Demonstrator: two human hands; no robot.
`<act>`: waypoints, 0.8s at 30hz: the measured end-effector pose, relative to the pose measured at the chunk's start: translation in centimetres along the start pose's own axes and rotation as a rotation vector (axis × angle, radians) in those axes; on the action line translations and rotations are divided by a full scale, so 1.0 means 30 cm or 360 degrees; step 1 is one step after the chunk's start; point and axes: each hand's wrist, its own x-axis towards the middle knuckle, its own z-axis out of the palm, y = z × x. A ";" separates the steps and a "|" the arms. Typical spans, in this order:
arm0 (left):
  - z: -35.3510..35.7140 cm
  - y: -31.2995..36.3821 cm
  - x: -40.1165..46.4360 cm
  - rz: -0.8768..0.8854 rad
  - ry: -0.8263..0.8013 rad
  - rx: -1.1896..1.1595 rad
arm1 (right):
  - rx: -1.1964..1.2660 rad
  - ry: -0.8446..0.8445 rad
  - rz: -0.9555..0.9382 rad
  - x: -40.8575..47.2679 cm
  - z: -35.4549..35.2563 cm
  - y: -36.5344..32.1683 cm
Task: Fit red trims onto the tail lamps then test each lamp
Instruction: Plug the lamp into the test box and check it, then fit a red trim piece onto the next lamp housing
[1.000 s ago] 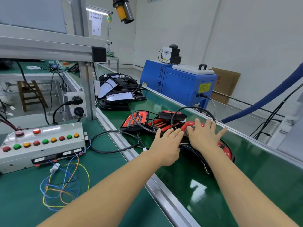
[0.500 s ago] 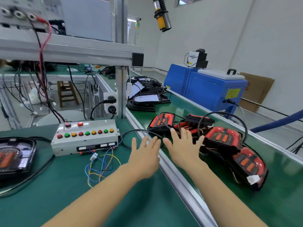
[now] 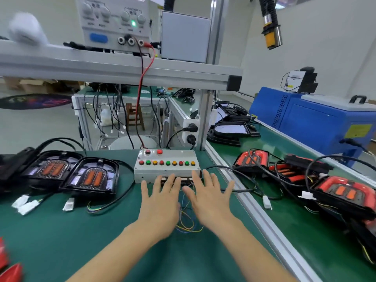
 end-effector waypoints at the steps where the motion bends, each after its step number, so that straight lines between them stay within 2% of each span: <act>1: -0.001 -0.023 -0.008 -0.0026 0.0004 -0.0002 | 0.0008 -0.0006 -0.0031 0.001 0.003 -0.029; 14: -0.031 -0.297 -0.148 -0.0229 0.0049 -0.0014 | 0.0099 -0.0009 -0.0507 0.010 0.070 -0.317; 18: -0.076 -0.397 -0.154 -0.0277 0.0144 -0.0029 | 0.0190 -0.0043 -0.0627 0.022 0.102 -0.399; 21: -0.124 -0.473 -0.120 -0.0396 0.0370 -0.0300 | 0.0240 -0.0076 -0.0678 0.037 0.128 -0.450; 24: -0.150 -0.561 -0.069 -0.0802 0.0502 -0.0761 | 0.0304 -0.0130 -0.0706 0.053 0.149 -0.486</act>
